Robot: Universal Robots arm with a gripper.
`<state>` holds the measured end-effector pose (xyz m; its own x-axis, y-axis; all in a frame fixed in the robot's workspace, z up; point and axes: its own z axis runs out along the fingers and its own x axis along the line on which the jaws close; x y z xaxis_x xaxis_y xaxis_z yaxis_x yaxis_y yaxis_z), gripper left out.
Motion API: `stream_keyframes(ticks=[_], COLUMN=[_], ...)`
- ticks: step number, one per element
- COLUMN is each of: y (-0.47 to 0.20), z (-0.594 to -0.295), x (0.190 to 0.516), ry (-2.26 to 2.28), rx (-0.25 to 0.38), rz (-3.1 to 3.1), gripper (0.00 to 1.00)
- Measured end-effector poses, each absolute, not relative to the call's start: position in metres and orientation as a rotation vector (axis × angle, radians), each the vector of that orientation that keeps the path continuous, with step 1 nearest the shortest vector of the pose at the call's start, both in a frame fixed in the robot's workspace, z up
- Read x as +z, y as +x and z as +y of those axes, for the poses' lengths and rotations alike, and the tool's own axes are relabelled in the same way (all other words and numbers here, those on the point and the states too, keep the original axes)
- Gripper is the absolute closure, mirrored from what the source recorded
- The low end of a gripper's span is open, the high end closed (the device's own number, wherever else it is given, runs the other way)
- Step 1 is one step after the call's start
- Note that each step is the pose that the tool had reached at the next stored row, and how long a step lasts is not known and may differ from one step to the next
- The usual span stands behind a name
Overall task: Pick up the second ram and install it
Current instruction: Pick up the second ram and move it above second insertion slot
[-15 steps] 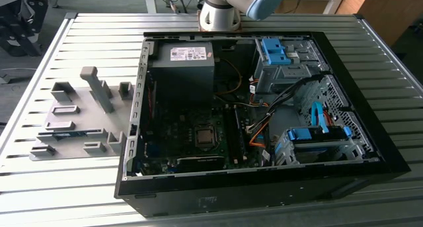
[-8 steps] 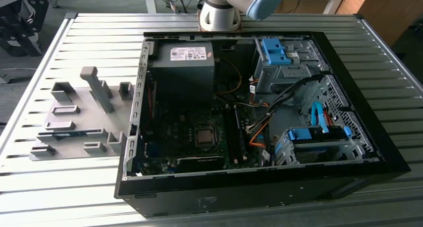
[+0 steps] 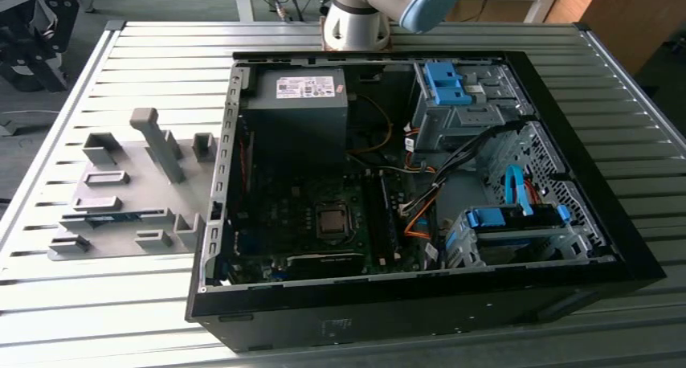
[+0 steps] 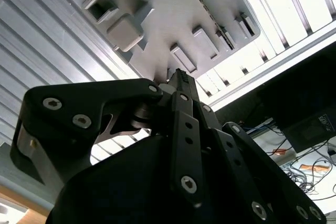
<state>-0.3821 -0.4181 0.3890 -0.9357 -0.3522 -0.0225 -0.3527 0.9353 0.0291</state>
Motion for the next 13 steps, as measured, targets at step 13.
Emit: stream_keyframes(ticks=[13], y=[-0.3821], z=[-0.4181], x=[0.3887], ry=[-0.716], rx=[0.052], rz=[3.043], gripper=[0.89])
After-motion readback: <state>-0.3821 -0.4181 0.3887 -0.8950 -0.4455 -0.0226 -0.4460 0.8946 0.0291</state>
